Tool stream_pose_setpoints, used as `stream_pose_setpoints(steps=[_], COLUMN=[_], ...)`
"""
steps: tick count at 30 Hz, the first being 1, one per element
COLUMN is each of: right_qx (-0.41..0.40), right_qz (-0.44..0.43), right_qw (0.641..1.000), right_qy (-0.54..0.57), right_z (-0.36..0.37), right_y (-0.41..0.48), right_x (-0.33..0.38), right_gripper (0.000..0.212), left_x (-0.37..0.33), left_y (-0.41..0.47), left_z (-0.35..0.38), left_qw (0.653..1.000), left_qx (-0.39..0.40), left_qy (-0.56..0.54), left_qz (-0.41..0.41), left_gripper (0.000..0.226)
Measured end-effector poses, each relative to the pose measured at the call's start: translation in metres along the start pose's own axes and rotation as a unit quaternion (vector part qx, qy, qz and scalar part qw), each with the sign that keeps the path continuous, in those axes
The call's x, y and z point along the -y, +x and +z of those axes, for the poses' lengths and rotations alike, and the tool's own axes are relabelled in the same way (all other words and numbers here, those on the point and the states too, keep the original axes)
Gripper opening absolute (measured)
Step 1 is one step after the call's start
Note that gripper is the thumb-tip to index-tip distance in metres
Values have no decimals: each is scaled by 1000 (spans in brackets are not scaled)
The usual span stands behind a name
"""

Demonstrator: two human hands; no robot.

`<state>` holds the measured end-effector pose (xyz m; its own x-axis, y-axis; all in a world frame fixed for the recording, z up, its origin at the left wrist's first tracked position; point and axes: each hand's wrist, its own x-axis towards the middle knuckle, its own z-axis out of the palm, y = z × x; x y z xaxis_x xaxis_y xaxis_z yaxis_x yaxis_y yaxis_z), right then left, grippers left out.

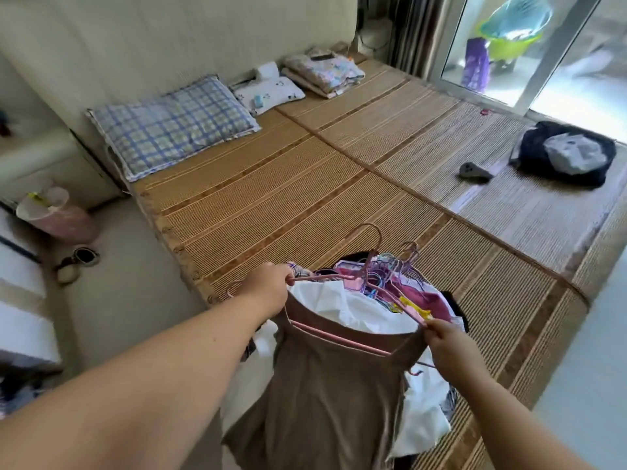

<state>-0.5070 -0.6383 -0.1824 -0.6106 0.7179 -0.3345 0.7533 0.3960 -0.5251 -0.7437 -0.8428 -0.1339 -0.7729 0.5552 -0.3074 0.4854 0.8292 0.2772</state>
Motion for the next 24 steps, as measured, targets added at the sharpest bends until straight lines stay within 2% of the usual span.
stream_pose_setpoints(steps=[6, 10, 14, 16, 21, 24], right_qx=[47, 77, 111, 137, 152, 148], right_qz=[34, 25, -91, -156, -341, -445], right_qw=[998, 995, 986, 971, 918, 875], right_qy=[5, -53, -79, -119, -133, -121], right_z=[32, 43, 51, 52, 50, 52], right_y=[60, 71, 66, 60, 32, -3], right_x=[-13, -11, 23, 55, 174, 255], right_gripper=[23, 50, 48, 53, 51, 50], left_x=[5, 1, 1, 8, 46, 80], left_y=[47, 51, 26, 10, -43, -89], left_z=[42, 62, 54, 34, -45, -92], left_qw=[999, 998, 998, 999, 996, 987], left_qx=[19, 13, 40, 26, -60, -132], left_qy=[-2, -48, -38, -29, -63, -71], left_qz=[-40, -41, 1, 7, -27, -53], left_gripper=[33, 48, 55, 55, 55, 54])
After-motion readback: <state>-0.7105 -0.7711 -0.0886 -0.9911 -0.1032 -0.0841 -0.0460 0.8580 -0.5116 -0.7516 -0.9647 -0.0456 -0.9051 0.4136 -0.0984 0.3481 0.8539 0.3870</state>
